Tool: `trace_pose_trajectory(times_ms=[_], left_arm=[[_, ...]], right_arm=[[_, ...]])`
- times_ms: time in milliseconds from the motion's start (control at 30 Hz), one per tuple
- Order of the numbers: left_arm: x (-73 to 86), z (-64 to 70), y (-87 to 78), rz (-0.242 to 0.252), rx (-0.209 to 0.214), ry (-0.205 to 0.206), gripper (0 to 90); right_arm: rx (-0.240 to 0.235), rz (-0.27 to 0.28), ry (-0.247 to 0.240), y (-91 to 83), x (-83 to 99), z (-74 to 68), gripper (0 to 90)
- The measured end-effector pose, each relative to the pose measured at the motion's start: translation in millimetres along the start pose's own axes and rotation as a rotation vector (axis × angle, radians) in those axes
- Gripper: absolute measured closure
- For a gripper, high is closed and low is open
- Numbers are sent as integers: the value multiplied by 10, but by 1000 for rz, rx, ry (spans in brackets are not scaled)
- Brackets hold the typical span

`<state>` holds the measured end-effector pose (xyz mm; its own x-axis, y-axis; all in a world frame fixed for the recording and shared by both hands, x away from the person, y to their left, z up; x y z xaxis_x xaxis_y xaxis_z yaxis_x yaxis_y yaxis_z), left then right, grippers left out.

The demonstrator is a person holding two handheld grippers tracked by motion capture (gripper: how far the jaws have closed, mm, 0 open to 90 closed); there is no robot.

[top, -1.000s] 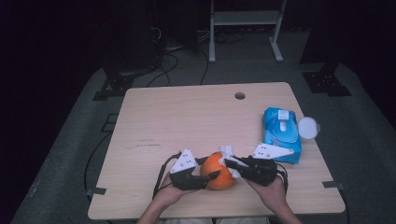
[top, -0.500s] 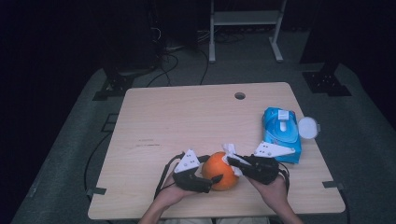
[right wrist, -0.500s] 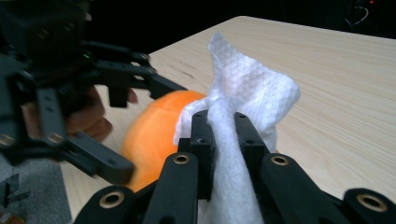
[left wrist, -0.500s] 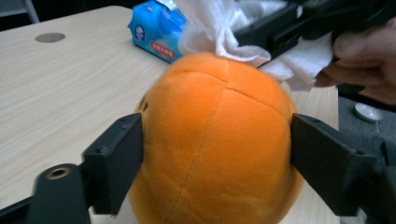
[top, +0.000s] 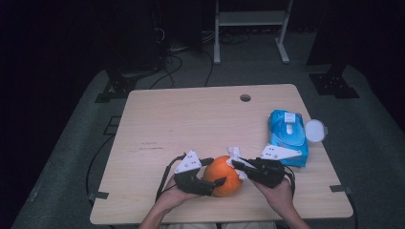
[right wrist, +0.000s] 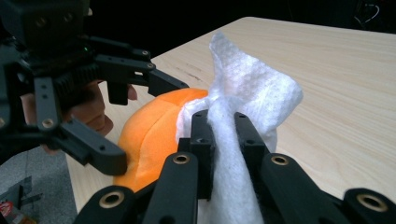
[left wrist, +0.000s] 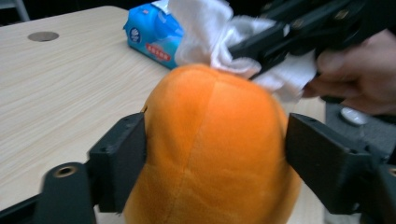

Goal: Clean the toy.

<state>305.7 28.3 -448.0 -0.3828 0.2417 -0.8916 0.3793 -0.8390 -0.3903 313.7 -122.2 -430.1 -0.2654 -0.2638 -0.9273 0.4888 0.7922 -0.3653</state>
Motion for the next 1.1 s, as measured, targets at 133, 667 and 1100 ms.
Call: trace_pose_trajectory(times_ms=[133,667,1100], left_arm=[[-8,-6,-14,14,-58,35,361],[16,31,50,15,-76,42,346],[36,35,88,12,-68,31,323]], right_arm=[[6,-4,-9,-13,-4,-22,803],[9,-11,-64,-37,-60,-134,804],[-6,-20,-104,-29,-81,-238,804]])
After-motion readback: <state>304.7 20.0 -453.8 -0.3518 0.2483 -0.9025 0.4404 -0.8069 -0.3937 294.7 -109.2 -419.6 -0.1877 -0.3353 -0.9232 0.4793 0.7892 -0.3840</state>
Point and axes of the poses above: each handheld gripper's, and its own axes: y roughly forward along the jaws, x roughly out of its underside, z roughly to its right, the point moved 7 cm from there along y, roughly forward along the jaws, and after that the axes turned 8 degrees about -y, right-handed, at the moved point
